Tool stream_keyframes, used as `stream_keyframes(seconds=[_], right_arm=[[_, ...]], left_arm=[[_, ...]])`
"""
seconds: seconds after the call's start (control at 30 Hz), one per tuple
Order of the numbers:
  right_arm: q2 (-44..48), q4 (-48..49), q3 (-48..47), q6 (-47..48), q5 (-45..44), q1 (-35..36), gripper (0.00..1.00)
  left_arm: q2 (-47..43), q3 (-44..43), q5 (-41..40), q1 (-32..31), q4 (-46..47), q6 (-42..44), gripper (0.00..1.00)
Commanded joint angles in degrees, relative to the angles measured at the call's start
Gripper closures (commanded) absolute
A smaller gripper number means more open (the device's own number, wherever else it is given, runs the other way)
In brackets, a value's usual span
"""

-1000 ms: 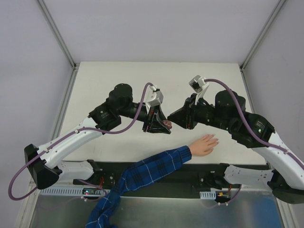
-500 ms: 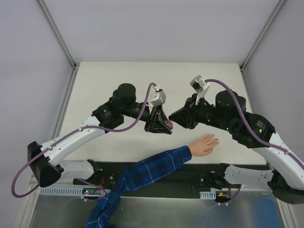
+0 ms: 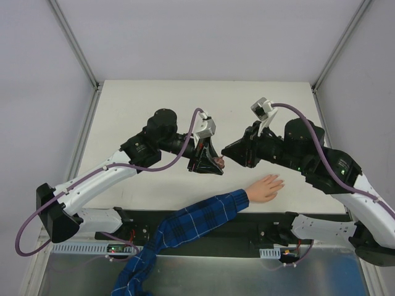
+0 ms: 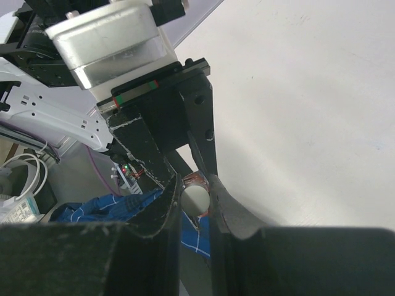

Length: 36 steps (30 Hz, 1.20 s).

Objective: Paint the nails

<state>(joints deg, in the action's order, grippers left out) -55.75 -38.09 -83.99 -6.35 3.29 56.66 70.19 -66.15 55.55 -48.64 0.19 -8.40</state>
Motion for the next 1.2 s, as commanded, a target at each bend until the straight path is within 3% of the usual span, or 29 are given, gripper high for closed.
stream_keyframes(seconds=[0.0,0.6,0.87,1.0,1.17], right_arm=[[1.6,0.8,-2.1,0.5,-1.3,-0.1,1.00],[3.1,1.3,-1.3,-0.6,-2.9,-0.1,1.00],[4.9,-2.0,-0.5,-1.8,-13.5,-0.2,1.00],[5.4,-8.1,0.5,-3.6,-19.6,-3.7,1.00],[6.1,-10.9,7.5,-5.7,-16.5,-14.0,1.00]], left_arm=[[0.2,0.0,1.8,0.6,2.7,-0.3,1.00],[-1.4,1.5,-1.9,0.6,2.5,-0.1,1.00],[-3.9,2.6,-6.1,0.6,2.1,-0.6,1.00],[-6.8,2.3,-9.9,0.6,1.1,-0.5,1.00],[-9.1,-0.1,-17.2,0.7,0.1,1.5,1.00]])
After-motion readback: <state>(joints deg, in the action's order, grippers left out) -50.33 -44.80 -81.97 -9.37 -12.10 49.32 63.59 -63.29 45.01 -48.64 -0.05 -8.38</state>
